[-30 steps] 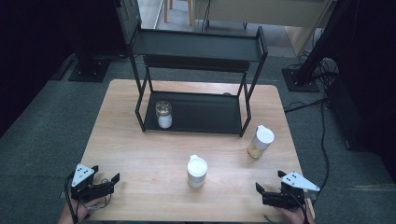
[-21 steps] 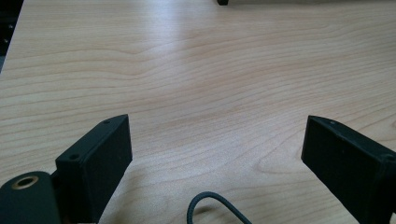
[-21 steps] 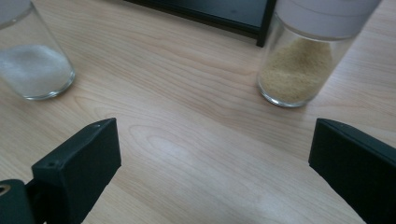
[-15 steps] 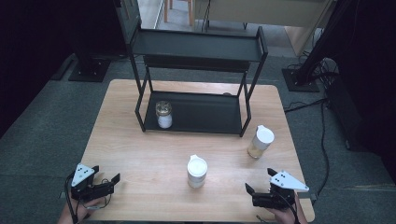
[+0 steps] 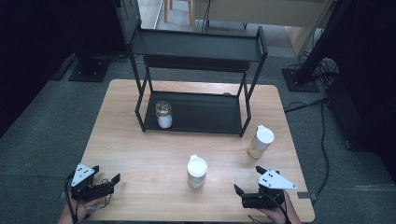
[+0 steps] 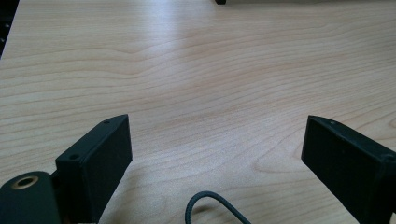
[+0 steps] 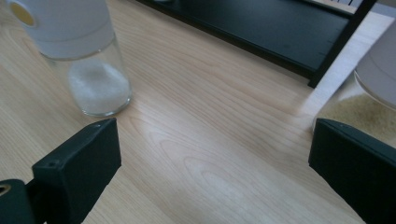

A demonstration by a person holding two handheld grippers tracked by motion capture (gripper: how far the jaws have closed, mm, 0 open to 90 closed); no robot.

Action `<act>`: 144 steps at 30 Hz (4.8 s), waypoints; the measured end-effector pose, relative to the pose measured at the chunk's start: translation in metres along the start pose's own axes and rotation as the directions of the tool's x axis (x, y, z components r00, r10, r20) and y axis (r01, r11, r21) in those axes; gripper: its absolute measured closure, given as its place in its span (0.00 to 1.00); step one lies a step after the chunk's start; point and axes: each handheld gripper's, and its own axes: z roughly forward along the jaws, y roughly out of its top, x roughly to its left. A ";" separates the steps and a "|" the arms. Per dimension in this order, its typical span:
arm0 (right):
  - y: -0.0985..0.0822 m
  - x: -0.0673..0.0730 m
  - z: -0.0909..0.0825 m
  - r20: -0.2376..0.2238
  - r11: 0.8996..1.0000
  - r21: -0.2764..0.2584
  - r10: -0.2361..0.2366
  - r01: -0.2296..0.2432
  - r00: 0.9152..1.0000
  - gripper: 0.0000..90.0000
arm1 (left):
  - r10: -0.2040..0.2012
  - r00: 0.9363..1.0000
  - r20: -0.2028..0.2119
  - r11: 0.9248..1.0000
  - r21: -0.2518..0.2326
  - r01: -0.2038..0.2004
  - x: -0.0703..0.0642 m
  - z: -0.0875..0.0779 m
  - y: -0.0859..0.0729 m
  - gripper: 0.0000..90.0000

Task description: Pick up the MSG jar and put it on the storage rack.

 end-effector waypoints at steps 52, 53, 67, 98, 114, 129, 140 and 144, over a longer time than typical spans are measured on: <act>0.045 0.057 0.031 -0.146 0.998 -0.044 -0.040 0.034 0.989 0.02 | -0.003 1.000 0.007 1.000 0.000 0.003 0.001 0.000 0.000 0.10; 0.045 0.057 0.031 -0.146 0.998 -0.044 -0.040 0.034 0.989 0.02 | -0.003 1.000 0.007 1.000 0.000 0.003 0.001 0.000 0.000 0.10; 0.058 0.080 0.054 -0.142 1.000 -0.019 0.022 -0.025 0.990 0.03 | -0.006 1.000 0.012 1.000 -0.004 0.006 0.001 -0.001 0.000 0.10; 0.063 0.101 0.081 -0.057 0.999 0.009 0.049 -0.049 0.997 0.21 | -0.006 1.000 0.016 1.000 -0.006 0.006 0.001 -0.001 0.000 0.10; 0.065 0.101 0.086 -0.028 0.998 0.012 0.055 -0.055 0.998 0.34 | -0.011 1.000 0.022 1.000 -0.008 0.012 0.002 -0.002 0.000 0.10; 0.070 0.094 0.090 0.004 0.998 0.012 0.066 -0.066 0.998 0.34 | -0.015 1.000 0.025 1.000 -0.009 0.015 0.002 -0.001 0.000 0.10; 0.082 0.079 0.095 0.037 0.996 0.002 0.089 -0.089 0.995 0.34 | -0.015 1.000 0.027 1.000 -0.011 0.015 0.002 -0.002 0.000 0.10; 0.087 0.073 0.097 0.052 0.995 -0.001 0.096 -0.096 0.994 0.34 | -0.015 0.999 0.029 1.000 -0.012 0.016 0.002 -0.002 0.000 0.10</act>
